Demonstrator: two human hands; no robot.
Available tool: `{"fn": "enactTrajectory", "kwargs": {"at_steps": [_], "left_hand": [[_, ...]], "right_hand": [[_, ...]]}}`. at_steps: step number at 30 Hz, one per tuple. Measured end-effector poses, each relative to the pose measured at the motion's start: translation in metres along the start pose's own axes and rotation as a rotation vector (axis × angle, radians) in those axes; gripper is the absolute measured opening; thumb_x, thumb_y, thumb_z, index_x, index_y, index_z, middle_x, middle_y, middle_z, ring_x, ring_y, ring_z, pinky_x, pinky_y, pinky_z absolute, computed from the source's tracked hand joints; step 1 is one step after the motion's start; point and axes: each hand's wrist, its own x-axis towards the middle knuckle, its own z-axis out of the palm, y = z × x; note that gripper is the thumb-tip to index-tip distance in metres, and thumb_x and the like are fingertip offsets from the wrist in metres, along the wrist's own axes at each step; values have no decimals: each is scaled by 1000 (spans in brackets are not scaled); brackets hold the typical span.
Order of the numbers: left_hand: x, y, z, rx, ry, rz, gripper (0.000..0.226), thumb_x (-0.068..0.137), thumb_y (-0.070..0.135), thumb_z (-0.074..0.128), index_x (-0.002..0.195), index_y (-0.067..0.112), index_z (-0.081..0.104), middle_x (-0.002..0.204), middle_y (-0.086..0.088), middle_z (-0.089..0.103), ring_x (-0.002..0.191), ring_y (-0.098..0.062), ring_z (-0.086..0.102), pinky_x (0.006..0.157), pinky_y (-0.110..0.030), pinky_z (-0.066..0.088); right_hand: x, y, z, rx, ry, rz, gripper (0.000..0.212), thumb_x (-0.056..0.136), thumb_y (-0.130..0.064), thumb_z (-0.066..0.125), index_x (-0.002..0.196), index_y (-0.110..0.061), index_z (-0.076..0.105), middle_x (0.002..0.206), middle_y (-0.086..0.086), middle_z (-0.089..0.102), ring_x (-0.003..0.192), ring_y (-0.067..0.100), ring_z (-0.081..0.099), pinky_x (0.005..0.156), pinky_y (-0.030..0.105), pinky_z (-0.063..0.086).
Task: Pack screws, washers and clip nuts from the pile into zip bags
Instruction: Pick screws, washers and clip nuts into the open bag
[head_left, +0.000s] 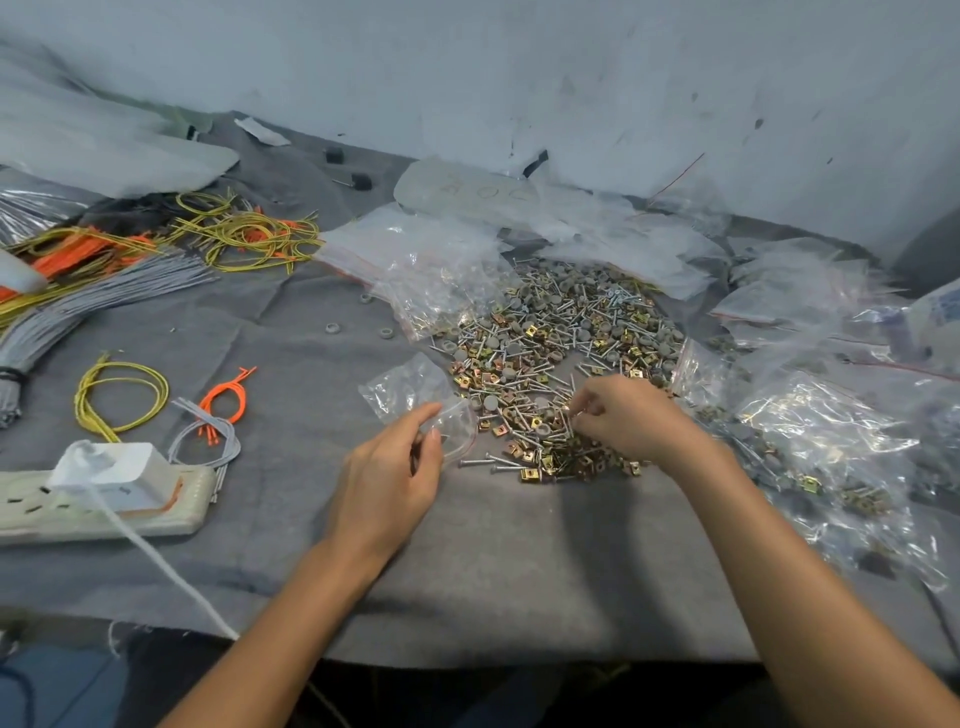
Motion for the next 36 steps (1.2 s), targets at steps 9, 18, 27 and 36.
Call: {"fn": "enactTrajectory", "kwargs": {"at_steps": [9, 18, 27, 36], "left_hand": [[1, 1, 0, 26, 7, 33, 31, 97, 24, 58, 126, 21, 65, 80, 6, 64, 67, 10, 49, 63, -25, 45], [0, 2, -1, 40, -3, 43, 31, 96, 14, 65, 127, 18, 65, 84, 1, 69, 66, 5, 46, 62, -24, 41], [0, 5, -2, 45, -11, 34, 31, 95, 14, 65, 126, 17, 66, 87, 0, 71, 73, -7, 56, 64, -25, 45], [-1, 7, -3, 30, 18, -14, 34, 97, 19, 61, 131, 18, 63, 86, -8, 69, 77, -23, 60, 66, -37, 51]], "right_hand": [[2, -10, -4, -28, -147, -115, 33, 96, -26, 67, 128, -33, 64, 108, -7, 72, 95, 12, 66, 85, 32, 52], [0, -4, -9, 81, -23, -91, 6, 94, -24, 69, 92, -28, 66, 91, -10, 70, 84, 7, 66, 73, 28, 53], [-15, 1, -30, 125, 34, -66, 6, 99, -31, 62, 93, -32, 62, 95, -12, 66, 80, 13, 68, 66, 31, 56], [-37, -72, 39, 599, 177, -291, 5, 91, -30, 69, 87, -28, 68, 58, -10, 51, 53, 2, 41, 53, 20, 33]]}}
